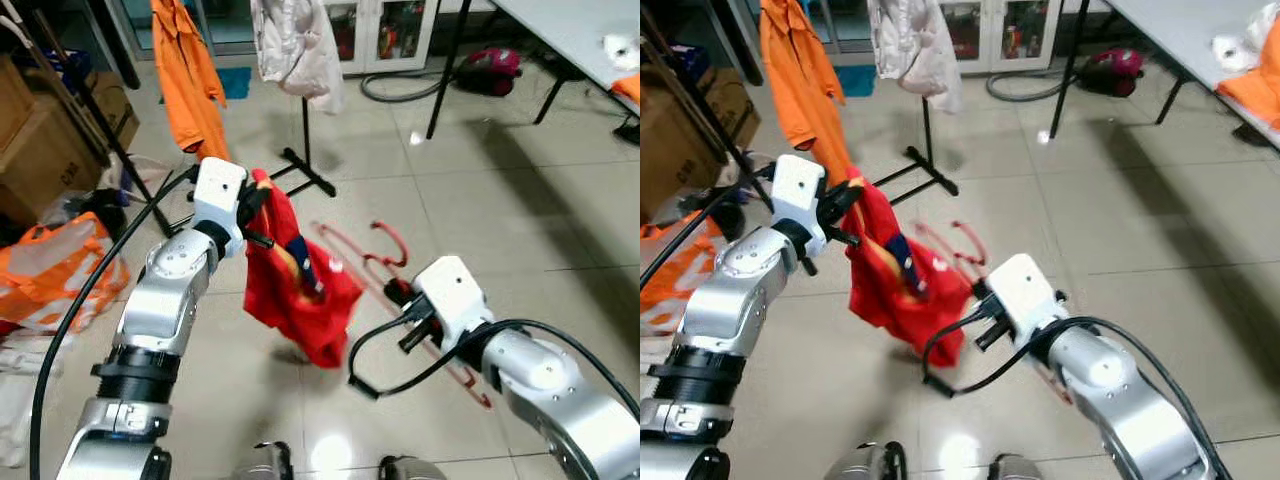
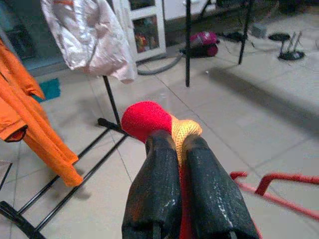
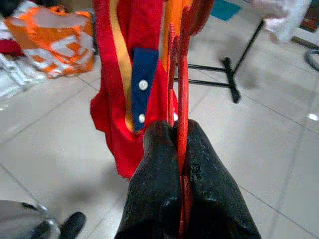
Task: Hang hanger
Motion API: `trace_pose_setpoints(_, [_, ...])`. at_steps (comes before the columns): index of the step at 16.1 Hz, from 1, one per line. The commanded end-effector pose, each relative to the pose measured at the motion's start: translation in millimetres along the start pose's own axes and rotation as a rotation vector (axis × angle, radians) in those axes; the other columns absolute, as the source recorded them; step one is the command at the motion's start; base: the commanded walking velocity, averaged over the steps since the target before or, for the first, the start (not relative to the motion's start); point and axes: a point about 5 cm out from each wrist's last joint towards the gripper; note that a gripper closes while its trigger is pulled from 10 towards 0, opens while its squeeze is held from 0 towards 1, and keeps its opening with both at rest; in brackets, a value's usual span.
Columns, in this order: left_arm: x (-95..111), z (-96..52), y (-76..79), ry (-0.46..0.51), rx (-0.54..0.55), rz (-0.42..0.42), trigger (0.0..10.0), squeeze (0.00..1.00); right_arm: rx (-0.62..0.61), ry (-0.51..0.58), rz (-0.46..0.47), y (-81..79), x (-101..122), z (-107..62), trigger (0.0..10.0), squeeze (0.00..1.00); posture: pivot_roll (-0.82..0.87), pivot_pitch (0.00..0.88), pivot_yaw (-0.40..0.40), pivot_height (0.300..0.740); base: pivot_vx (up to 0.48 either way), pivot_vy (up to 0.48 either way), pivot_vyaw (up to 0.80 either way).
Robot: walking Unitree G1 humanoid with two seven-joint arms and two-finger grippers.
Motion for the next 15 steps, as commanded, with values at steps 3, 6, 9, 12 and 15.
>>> trace_pose_setpoints(3, [12.6,4.1,-0.4,0.064,0.018,0.008,10.0,0.00,0.056,0.005,-0.012,-9.0,4.2,-6.2,10.0,0.00,-0.03,0.125,0.108,0.740,0.000,0.000,0.00])
trace_pose_setpoints(6, [15.2,5.7,1.7,0.072,0.017,0.005,10.0,0.00,0.161,-0.055,-0.041,-21.6,-1.0,-10.4,10.0,0.00,-0.03,0.122,0.104,0.740,0.000,0.000,0.00])
trace_pose_setpoints(9, [17.4,5.0,1.0,0.076,0.017,0.007,10.0,0.00,0.196,-0.118,-0.068,-31.8,-10.3,-11.3,10.0,0.00,-0.02,0.118,0.104,0.740,0.000,0.000,0.00])
trace_pose_setpoints(12, [19.7,3.7,4.0,0.071,-0.001,0.003,10.0,0.00,0.151,-0.174,-0.062,-31.1,-16.1,-7.7,10.0,0.00,-0.02,0.118,0.114,0.740,0.000,0.000,0.00])
trace_pose_setpoints(15, [22.4,4.5,8.2,0.076,-0.011,-0.009,10.0,0.00,0.143,-0.192,-0.053,-34.2,-17.3,-3.8,10.0,0.00,-0.01,0.120,0.119,0.740,0.000,0.000,0.00])
Point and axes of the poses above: a point about 5 cm out from each wrist's last joint towards the gripper, its own z axis pointing out of the wrist towards the gripper, its own x axis along the axis of the wrist's last joint, y = z × x, and after that the axes turned 12 degrees about -z, right-handed
